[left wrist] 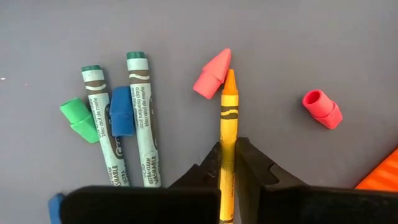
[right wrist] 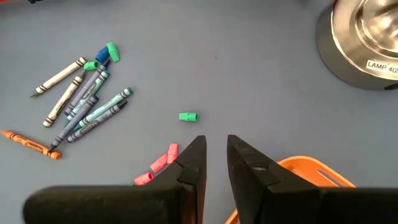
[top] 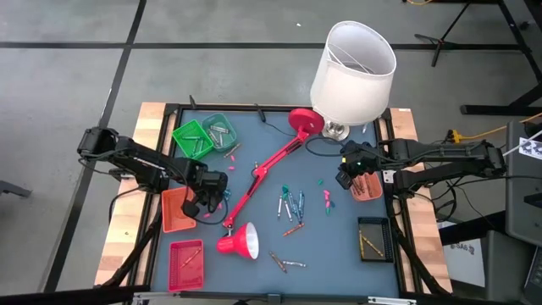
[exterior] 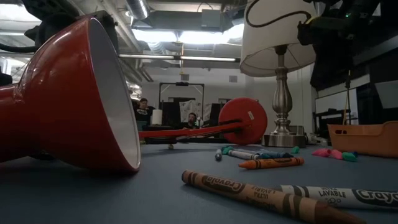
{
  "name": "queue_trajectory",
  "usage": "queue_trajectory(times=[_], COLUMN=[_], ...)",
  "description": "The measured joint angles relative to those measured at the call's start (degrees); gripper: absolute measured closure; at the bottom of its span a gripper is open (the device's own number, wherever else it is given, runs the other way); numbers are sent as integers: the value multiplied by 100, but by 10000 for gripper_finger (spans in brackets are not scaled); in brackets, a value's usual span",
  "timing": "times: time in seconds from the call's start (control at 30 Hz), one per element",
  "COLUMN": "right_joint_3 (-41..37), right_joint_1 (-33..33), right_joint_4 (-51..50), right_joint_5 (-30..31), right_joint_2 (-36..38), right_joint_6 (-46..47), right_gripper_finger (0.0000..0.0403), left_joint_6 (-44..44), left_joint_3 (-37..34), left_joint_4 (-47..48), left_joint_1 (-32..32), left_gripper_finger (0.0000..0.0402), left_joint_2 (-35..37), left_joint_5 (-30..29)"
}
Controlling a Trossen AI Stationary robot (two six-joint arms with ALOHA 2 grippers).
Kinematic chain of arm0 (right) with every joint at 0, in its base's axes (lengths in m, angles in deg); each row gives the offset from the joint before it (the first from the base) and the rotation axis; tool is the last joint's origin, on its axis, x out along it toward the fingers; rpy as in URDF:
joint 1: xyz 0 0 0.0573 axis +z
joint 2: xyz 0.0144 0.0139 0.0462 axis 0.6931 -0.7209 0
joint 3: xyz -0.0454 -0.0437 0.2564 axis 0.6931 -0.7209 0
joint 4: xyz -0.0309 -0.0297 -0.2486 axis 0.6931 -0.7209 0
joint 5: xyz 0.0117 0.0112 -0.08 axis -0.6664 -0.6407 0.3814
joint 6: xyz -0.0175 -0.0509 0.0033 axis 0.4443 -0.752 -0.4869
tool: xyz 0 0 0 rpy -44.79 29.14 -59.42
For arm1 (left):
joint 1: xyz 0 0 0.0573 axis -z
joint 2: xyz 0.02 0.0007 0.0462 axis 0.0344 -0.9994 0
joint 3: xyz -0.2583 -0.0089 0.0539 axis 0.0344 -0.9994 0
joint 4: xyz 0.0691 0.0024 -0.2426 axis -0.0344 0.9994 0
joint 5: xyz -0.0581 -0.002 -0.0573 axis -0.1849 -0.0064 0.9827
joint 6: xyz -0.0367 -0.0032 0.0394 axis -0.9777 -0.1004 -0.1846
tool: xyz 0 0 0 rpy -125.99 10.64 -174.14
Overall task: Sort crayons
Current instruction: Put the bottom yellow crayon into the black bin
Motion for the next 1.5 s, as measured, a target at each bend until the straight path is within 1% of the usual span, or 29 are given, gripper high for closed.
queue_trajectory(times=[0.17,0.27,0.4,0.47,0.57,0.73,0.83,0.93,1.07,1.23,1.37,1.5], right_joint_3=[0,0,0,0,0,0,0,0,0,0,0,0], right_joint_1=[0,0,0,0,0,0,0,0,0,0,0,0], right_joint_4=[24,187,353,430,505,812,1141,1571,2299,3500,4650,5801], right_joint_5=[1,0,2,2,2,4,8,11,11,10,7,7], right_joint_2=[0,0,0,0,0,0,0,-3,-94,-418,-760,-1110], right_joint_6=[0,0,-9,-12,-92,-328,-648,-1114,-1837,-2833,-3654,-4484], right_gripper_finger=[340,340,340,340,340,340,340,340,340,340,340,340], left_joint_6=[2,0,7,173,564,729,568,215,-113,-402,-564,-832], left_joint_3=[160,289,473,634,876,1321,1463,1472,1474,1480,1480,1483], left_joint_4=[102,-19,99,168,278,74,-612,-1796,-3476,-5415,-6438,-6993], left_joint_1=[-5,-65,-110,-179,-302,-620,-851,-1057,-1247,-1303,-1275,-1213], left_gripper_finger=[396,397,397,397,397,396,395,395,394,394,394,394], left_joint_2=[-20,-31,-31,-26,-22,-17,-13,-13,-13,-9,-9,-7], left_joint_5=[-65,-377,-924,-1172,-1343,-1623,-1636,-1530,-1173,-821,-577,-430])
